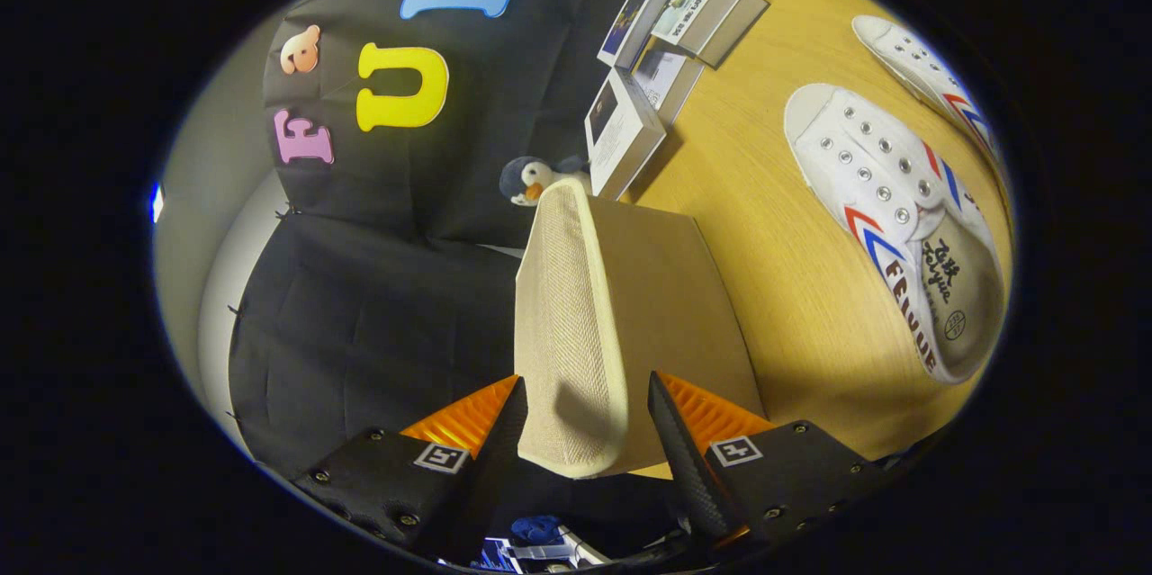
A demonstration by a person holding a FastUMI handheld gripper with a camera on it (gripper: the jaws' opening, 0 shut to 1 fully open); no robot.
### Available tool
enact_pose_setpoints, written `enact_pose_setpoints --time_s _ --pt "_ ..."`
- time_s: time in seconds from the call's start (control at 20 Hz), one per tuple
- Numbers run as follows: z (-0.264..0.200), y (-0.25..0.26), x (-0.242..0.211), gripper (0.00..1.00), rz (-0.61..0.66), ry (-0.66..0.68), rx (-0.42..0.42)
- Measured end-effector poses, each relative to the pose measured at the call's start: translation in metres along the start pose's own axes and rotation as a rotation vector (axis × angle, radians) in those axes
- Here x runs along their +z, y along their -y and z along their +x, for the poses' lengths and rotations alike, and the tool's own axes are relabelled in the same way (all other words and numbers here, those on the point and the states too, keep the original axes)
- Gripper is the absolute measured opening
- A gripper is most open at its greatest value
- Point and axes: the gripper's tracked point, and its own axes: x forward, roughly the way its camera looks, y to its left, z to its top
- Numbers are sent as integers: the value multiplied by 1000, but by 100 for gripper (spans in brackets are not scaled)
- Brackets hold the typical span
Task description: Open the storage box then place both shoes into the box .Put the left shoe in first, then the right shoe, with the right side of both shoes facing outward in a uniform manner.
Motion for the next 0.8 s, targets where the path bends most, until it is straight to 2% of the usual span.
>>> enact_pose_setpoints --time_s 0.05,0.1,0.15,0.25,0.3,0.35,0.4,0.8 --pt "2 3 0 62 -5 2 -11" --pt "2 2 0 49 1 -3 -4" --pt "1 1 -2 41 3 -14 -2" --pt "-8 2 3 41 -9 -25 5" --pt "7 -3 4 24 9 13 12" --pt "-4 -9 7 7 15 15 25" --pt "-6 -11 5 3 -4 -2 25" --pt "-13 -64 10 3 -138 -10 66"
